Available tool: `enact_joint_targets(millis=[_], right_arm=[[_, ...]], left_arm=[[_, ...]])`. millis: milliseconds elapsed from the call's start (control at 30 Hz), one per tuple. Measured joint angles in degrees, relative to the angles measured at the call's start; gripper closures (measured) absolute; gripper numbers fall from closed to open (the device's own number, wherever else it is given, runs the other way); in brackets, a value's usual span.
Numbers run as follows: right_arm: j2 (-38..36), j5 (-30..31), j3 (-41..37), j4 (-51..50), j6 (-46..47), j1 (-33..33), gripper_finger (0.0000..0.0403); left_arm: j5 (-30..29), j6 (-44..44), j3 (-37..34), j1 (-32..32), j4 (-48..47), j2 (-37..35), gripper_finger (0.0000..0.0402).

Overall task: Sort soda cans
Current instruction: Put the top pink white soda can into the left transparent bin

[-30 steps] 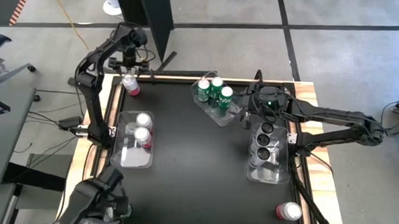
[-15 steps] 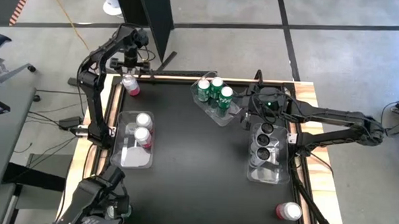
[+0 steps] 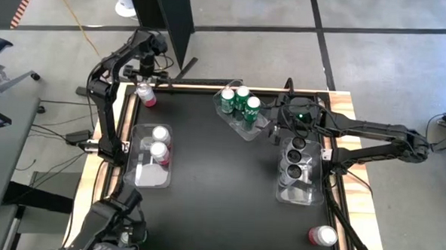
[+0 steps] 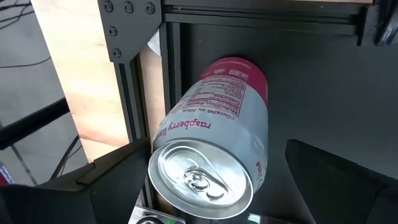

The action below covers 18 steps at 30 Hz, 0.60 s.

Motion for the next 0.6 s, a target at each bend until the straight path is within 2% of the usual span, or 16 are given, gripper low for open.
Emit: enact_joint_targets(millis=[200, 600], right_arm=[[0.0, 0.0, 0.0, 0.0, 0.0, 0.0, 0.0037], [0.0, 0.0, 0.0, -0.2, 0.1, 0.0, 0.0037]], left_arm=[[0.8, 1.9, -0.3, -0.7, 0.0, 0.0, 0.0033], [0.0, 5.5, -5.3, -2.9, 0.0, 0.0, 0.0033]])
